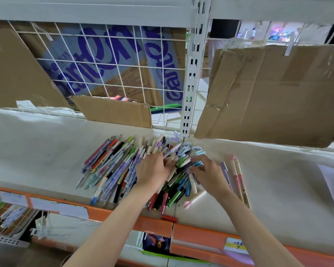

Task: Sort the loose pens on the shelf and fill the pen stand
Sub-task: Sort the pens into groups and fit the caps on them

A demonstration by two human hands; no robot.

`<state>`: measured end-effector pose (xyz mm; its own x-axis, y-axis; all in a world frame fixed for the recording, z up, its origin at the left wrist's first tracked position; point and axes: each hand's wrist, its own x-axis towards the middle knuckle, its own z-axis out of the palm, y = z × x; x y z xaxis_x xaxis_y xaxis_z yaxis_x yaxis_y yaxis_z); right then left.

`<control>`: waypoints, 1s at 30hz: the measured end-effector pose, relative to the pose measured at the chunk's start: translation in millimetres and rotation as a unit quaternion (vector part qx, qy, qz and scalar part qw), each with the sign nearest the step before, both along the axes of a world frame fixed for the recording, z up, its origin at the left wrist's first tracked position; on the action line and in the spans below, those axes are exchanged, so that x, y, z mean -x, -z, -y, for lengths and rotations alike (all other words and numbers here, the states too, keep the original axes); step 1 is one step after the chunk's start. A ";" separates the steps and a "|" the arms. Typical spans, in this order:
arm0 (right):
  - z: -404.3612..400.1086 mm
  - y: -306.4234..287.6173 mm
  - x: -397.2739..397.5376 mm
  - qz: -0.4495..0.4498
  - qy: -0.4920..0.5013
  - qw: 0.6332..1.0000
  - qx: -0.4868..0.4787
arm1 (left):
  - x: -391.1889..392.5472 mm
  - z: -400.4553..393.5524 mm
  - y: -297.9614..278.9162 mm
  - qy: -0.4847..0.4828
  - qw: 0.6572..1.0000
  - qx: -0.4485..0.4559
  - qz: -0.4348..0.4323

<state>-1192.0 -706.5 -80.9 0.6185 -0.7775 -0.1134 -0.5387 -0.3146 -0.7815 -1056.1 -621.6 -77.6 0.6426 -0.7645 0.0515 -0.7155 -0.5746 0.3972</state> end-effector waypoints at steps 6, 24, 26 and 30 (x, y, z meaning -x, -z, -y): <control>-5.3 -3.7 -2.3 0.129 0.022 0.987 -0.089 | 4.9 -13.1 -13.6 0.042 0.979 0.126 -0.157; -0.9 -33.4 0.8 0.436 0.048 0.858 -0.269 | 17.2 -49.9 -4.1 0.107 0.914 0.187 -0.344; -0.7 -34.6 0.5 0.431 0.047 0.862 -0.264 | 17.6 -50.3 -1.8 0.111 0.917 0.186 -0.335; -4.0 -35.1 -0.1 0.402 0.014 0.883 -0.243 | 18.5 -51.7 -1.3 0.110 0.917 0.178 -0.339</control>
